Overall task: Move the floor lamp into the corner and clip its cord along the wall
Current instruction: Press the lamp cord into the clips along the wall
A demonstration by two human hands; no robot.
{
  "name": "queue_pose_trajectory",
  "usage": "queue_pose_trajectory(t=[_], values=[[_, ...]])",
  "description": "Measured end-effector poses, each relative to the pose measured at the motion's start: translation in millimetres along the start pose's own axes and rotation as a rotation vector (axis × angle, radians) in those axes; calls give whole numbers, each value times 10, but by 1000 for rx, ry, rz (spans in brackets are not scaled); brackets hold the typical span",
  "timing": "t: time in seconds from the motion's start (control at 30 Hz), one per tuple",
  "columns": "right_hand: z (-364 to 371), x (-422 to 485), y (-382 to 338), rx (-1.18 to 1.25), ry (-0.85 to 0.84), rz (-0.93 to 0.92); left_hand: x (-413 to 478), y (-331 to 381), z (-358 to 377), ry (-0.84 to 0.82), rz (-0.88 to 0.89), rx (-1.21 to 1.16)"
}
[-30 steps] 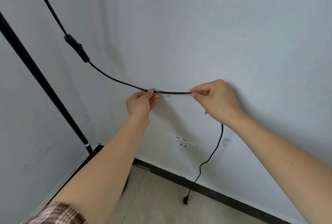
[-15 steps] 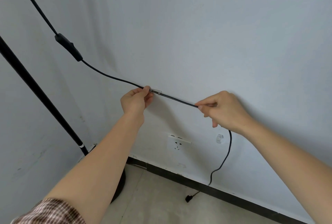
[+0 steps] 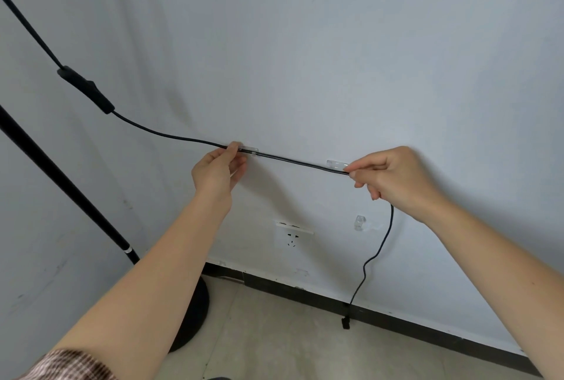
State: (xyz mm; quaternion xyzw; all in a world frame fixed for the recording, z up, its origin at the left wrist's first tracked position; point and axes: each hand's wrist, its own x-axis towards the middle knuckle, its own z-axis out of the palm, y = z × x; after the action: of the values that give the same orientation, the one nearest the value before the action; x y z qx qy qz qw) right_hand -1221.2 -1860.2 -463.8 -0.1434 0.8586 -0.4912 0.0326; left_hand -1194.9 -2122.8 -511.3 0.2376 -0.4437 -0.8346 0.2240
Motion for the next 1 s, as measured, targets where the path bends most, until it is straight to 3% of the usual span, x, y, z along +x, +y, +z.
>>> queue_pose_trajectory(t=[0.27,0.43,0.53,1.0], values=[[30,-32,5,-34,8,-1,-142,-242,52,-112,-169,121],[42,-45,-1,-22,24,13,-403,-460,333,-322,-286,248],[52,-48,-5,-31,26,17,-500,-526,488,-401,-309,184],[-103,-58,-14,-37,39,1,-579,-577,674,-220,-266,17]])
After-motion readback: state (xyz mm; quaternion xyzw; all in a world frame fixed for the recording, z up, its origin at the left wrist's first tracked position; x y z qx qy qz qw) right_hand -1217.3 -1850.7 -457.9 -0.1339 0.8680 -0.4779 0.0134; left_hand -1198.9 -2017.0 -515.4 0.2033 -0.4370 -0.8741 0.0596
